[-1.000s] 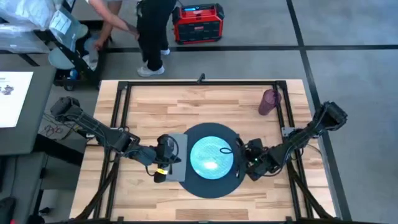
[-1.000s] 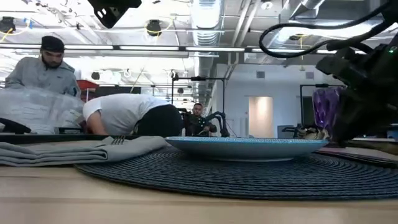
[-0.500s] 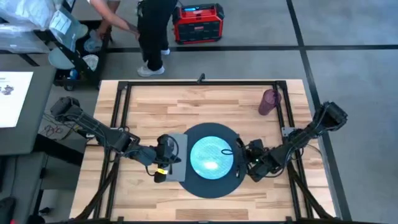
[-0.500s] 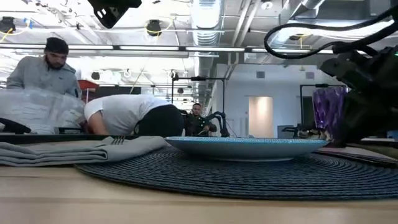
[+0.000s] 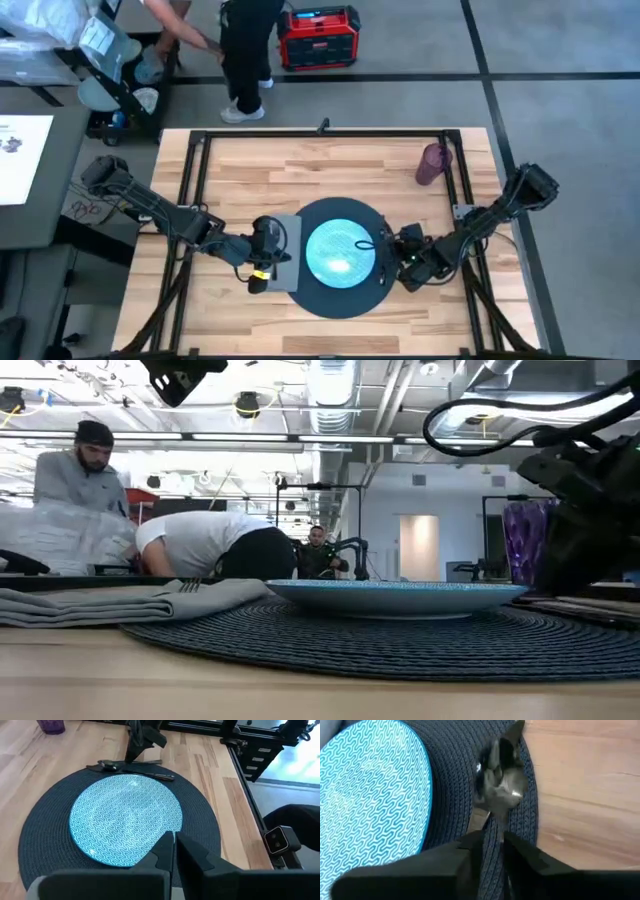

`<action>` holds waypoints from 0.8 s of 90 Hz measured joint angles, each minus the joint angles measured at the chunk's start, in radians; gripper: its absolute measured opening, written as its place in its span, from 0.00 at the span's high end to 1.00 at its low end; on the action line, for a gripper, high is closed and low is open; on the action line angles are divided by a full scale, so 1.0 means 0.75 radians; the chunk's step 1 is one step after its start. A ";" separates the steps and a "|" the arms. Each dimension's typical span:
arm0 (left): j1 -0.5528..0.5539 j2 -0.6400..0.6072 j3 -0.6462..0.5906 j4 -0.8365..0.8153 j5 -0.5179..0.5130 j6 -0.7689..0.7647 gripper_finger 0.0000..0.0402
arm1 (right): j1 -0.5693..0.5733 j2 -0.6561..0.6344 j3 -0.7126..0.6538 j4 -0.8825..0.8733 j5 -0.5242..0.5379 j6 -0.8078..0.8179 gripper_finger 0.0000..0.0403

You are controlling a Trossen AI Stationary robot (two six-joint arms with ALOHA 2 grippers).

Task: Set table place
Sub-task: Adjust the black table knife

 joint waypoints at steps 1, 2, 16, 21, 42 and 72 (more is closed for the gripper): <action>0.000 0.000 0.000 0.000 0.000 -0.001 1.00 | 0.000 0.000 0.000 -0.002 0.005 -0.002 0.77; 0.000 0.000 0.000 0.000 0.000 -0.001 1.00 | 0.001 0.000 0.000 -0.004 0.009 -0.004 0.77; 0.000 0.000 0.000 0.000 0.000 -0.002 1.00 | 0.031 -0.005 0.009 0.015 0.099 -0.078 0.74; 0.000 0.000 0.000 0.000 0.000 -0.002 1.00 | 0.038 -0.002 0.019 0.036 0.098 -0.121 0.77; 0.000 0.000 0.000 -0.001 0.000 0.022 1.00 | 0.036 -0.002 0.020 0.048 0.055 -0.213 0.98; 0.000 0.000 0.000 -0.001 0.000 0.058 1.00 | 0.032 -0.001 0.020 0.046 -0.118 -0.285 1.00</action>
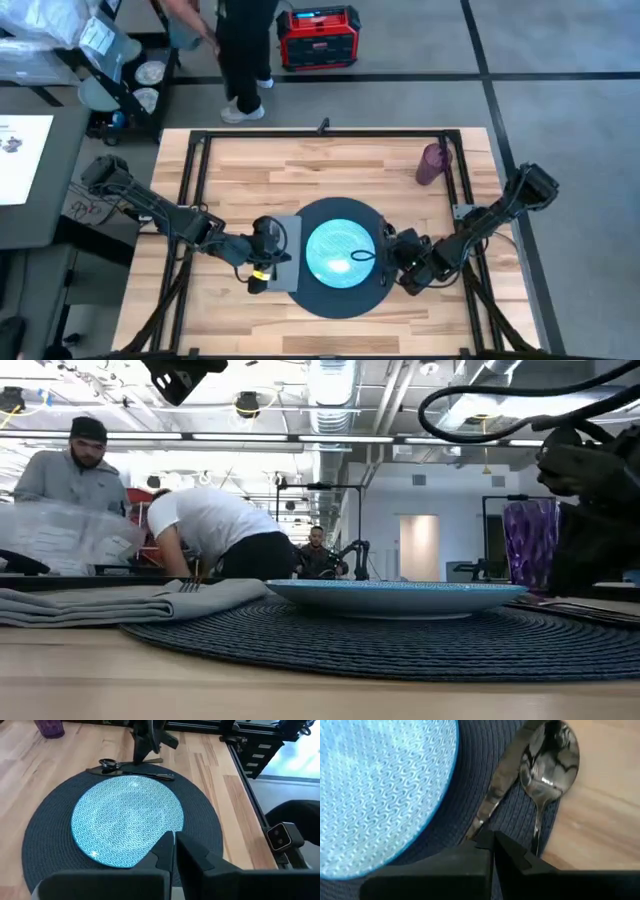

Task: Set table place
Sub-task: Adjust the black table knife

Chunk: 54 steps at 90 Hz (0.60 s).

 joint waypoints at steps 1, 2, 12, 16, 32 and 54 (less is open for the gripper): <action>0.000 0.000 0.000 0.000 0.000 0.000 1.00 | 0.000 0.000 0.000 0.000 -0.002 -0.003 1.00; 0.000 0.000 0.000 0.000 0.000 0.000 1.00 | -0.001 0.000 0.000 0.001 -0.004 -0.005 1.00; 0.000 0.000 0.000 0.000 0.000 0.000 1.00 | -0.012 0.000 0.000 0.032 -0.012 -0.044 1.00; 0.000 0.000 0.000 0.000 0.000 0.000 1.00 | -0.021 0.000 0.000 0.066 -0.017 -0.077 1.00; 0.000 0.000 0.000 0.000 0.000 0.000 1.00 | -0.071 0.000 0.000 0.109 -0.015 -0.162 1.00; 0.000 0.000 0.000 -0.001 0.000 0.006 1.00 | -0.079 0.001 -0.010 0.082 -0.014 -0.143 1.00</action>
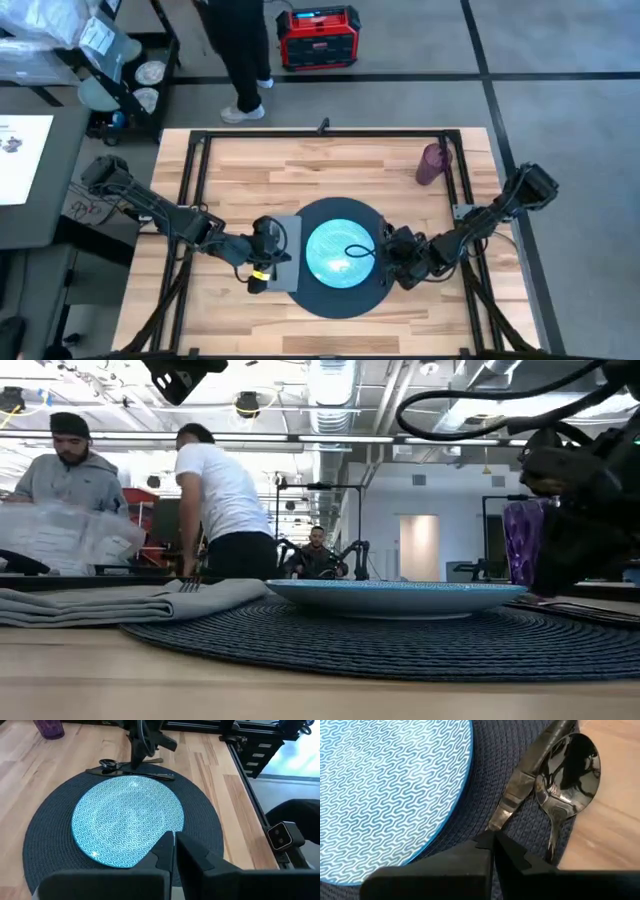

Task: Set table place
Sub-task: Adjust the black table knife

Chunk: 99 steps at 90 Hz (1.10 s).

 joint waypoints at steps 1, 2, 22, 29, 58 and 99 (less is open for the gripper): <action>0.000 0.000 0.000 0.000 0.000 0.001 1.00 | 0.000 0.000 -0.002 -0.001 0.000 0.003 1.00; 0.000 0.000 0.000 0.000 0.000 0.003 1.00 | 0.000 0.000 -0.004 -0.003 -0.001 0.006 1.00; 0.000 0.000 0.000 0.000 0.000 0.006 1.00 | -0.008 0.001 -0.045 0.056 -0.014 0.014 1.00; 0.000 0.000 0.000 0.000 0.000 0.006 1.00 | -0.018 0.001 -0.055 0.106 -0.033 -0.017 1.00; 0.000 0.000 0.001 0.000 0.000 0.006 1.00 | -0.027 0.001 -0.063 0.141 -0.054 -0.043 1.00; 0.000 0.000 0.000 -0.001 0.000 -0.003 1.00 | -0.021 0.001 -0.063 0.173 -0.064 -0.069 1.00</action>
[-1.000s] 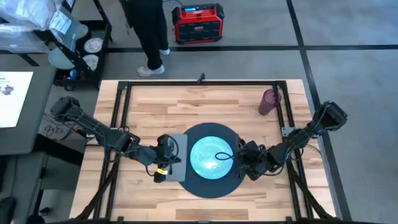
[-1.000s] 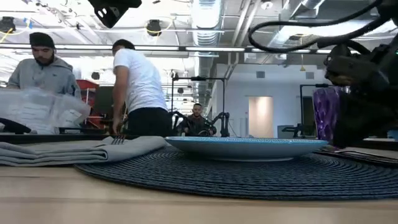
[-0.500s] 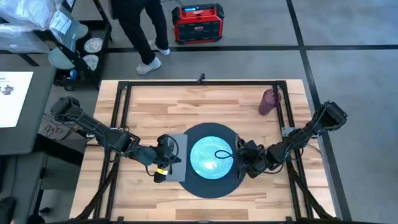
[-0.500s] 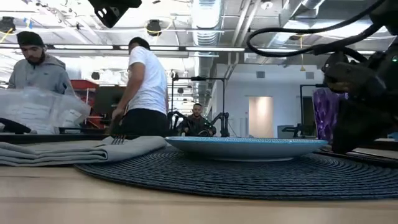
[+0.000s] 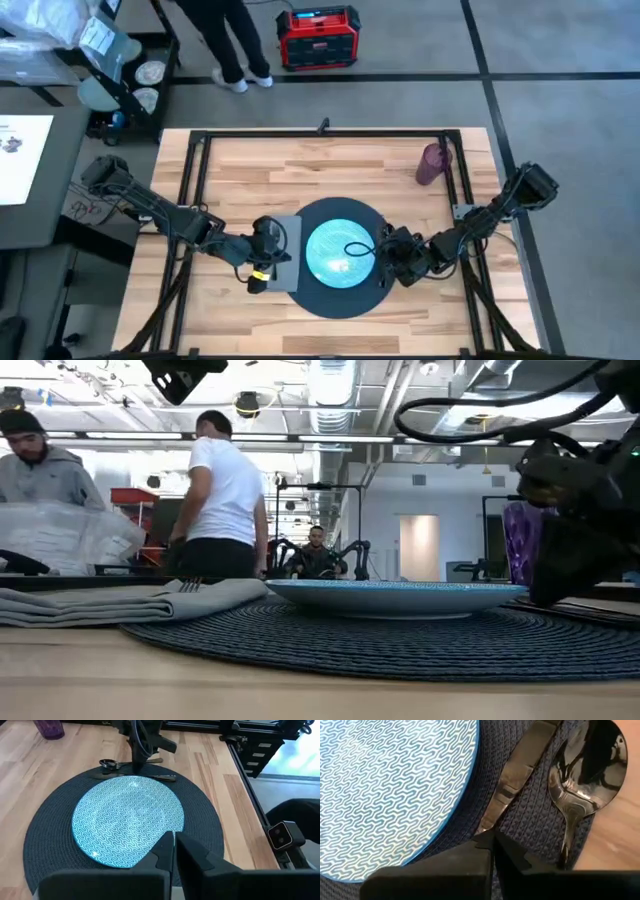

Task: Set table place
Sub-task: Adjust the black table knife, then adjust the black spoon

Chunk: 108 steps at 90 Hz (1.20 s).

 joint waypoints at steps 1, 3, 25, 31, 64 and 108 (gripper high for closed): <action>0.000 0.000 0.000 0.000 0.000 0.000 1.00 | 0.000 0.000 0.000 0.002 -0.006 0.000 1.00; 0.000 0.000 0.000 0.000 0.000 0.001 1.00 | 0.000 0.000 0.000 0.007 -0.017 -0.001 1.00; 0.000 0.000 0.000 0.000 0.000 0.008 1.00 | 0.006 0.000 0.000 0.027 0.043 -0.021 1.00; 0.000 0.000 0.000 0.000 0.000 0.001 1.00 | 0.020 -0.004 0.000 -0.021 0.105 0.017 1.00; 0.000 0.000 0.000 -0.012 0.000 0.005 1.00 | 0.120 -0.005 0.000 -0.134 0.159 0.126 0.89; 0.001 0.000 0.000 -0.011 0.000 0.017 1.00 | 0.378 -0.007 0.124 -0.520 0.252 0.501 0.84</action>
